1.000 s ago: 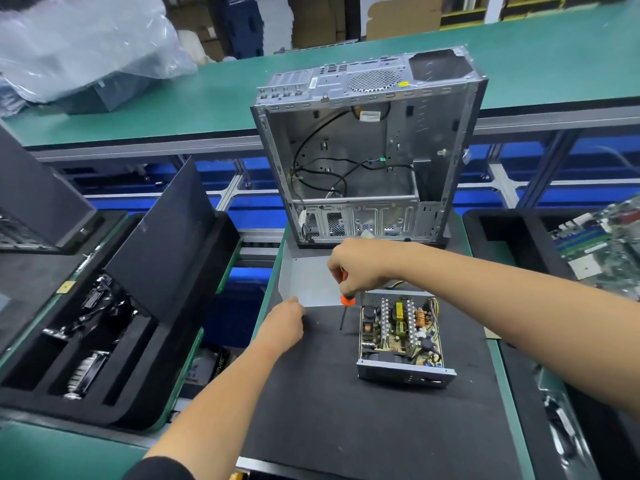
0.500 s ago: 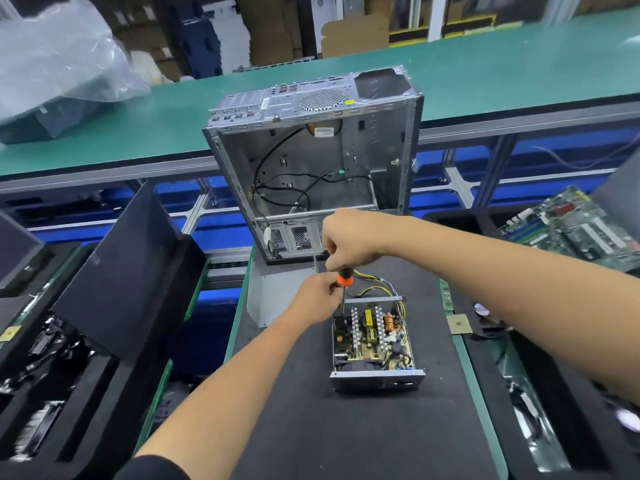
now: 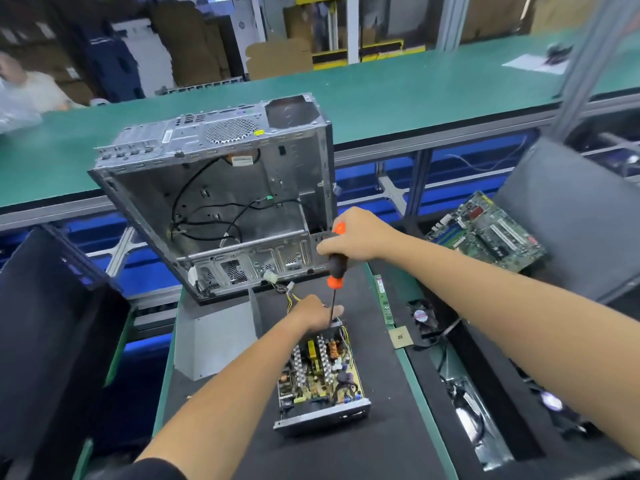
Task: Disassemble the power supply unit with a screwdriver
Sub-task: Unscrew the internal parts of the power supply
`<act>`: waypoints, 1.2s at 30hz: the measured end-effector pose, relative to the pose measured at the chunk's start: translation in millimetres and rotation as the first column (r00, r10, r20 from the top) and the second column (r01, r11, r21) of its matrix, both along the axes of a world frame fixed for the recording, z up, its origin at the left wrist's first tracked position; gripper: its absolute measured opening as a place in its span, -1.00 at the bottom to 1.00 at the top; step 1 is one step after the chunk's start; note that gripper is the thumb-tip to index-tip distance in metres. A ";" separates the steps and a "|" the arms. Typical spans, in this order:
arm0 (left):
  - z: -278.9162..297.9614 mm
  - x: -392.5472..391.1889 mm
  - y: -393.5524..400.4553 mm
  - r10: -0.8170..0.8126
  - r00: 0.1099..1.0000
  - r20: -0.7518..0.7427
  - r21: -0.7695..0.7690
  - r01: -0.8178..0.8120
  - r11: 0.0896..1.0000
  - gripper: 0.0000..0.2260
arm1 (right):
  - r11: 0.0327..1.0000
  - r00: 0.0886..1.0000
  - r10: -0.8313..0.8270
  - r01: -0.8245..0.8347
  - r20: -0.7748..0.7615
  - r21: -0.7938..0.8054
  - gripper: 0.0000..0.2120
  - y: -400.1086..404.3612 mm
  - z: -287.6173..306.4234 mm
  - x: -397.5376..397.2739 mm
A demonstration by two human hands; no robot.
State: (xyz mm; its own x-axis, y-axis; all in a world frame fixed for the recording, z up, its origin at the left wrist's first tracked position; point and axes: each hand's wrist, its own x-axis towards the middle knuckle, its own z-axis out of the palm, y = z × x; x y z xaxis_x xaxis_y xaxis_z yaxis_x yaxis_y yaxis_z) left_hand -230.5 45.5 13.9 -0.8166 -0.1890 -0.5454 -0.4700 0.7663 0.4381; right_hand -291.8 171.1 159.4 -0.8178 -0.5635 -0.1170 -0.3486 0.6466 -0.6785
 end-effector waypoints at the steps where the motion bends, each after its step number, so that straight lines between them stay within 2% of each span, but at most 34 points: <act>1: -1.6 -2.3 2.7 0.027 1.000 -0.003 0.025 -0.027 0.999 -0.57 | 0.999 0.996 -0.048 0.048 0.073 0.008 -0.61 0.1 -4.6 -3.7; 5: -7.7 -9.1 11.9 0.099 0.994 -0.050 0.159 -0.090 0.983 -0.55 | 0.989 0.962 -0.087 0.051 0.260 0.142 -0.81 -4.8 -29.2 -10.7; 8: -12.5 -6.1 14.0 0.100 0.990 -0.104 0.193 -0.078 0.978 -0.59 | 0.987 0.914 -0.108 0.050 0.391 0.156 -0.88 -9.1 -53.4 -8.9; 12: -9.9 -0.5 11.4 0.011 0.991 -0.134 0.231 0.020 0.973 -0.72 | 0.952 0.932 -0.134 0.026 0.337 0.306 -0.81 -14.6 -78.5 -11.5; 16: -1.8 4.0 6.7 -0.116 0.983 -0.144 0.231 0.147 0.962 -0.74 | 0.927 0.896 -0.122 -0.051 0.427 0.372 -0.59 -17.8 -90.4 -15.0; 20: 1.4 6.8 -0.8 -0.227 0.957 -0.179 0.234 0.265 0.935 -0.78 | 0.900 0.886 -0.069 -0.143 0.459 0.411 -0.80 -19.1 -95.3 -13.8; 23: 2.4 6.9 -1.8 -0.242 0.948 -0.206 0.300 0.297 0.907 -0.75 | 0.880 0.892 -0.062 -0.163 0.448 0.447 -0.79 -18.7 -98.7 -16.6; 26: 1.0 7.3 -2.4 -0.198 0.956 -0.215 0.340 0.263 0.903 -0.92 | 0.830 0.895 -0.040 -0.218 0.445 0.514 -0.83 -19.7 -95.8 -21.2; 32: -1.1 7.5 -1.0 -0.164 0.969 -0.186 0.373 0.224 0.900 -0.88 | 0.718 0.876 0.029 -0.353 0.481 0.600 -0.90 -23.3 -84.2 -22.3; 36: -0.2 7.9 -0.6 -0.166 0.974 -0.152 0.383 0.212 0.899 -0.90 | 0.696 0.872 0.037 -0.373 0.487 0.614 -0.85 -19.3 -79.3 -21.9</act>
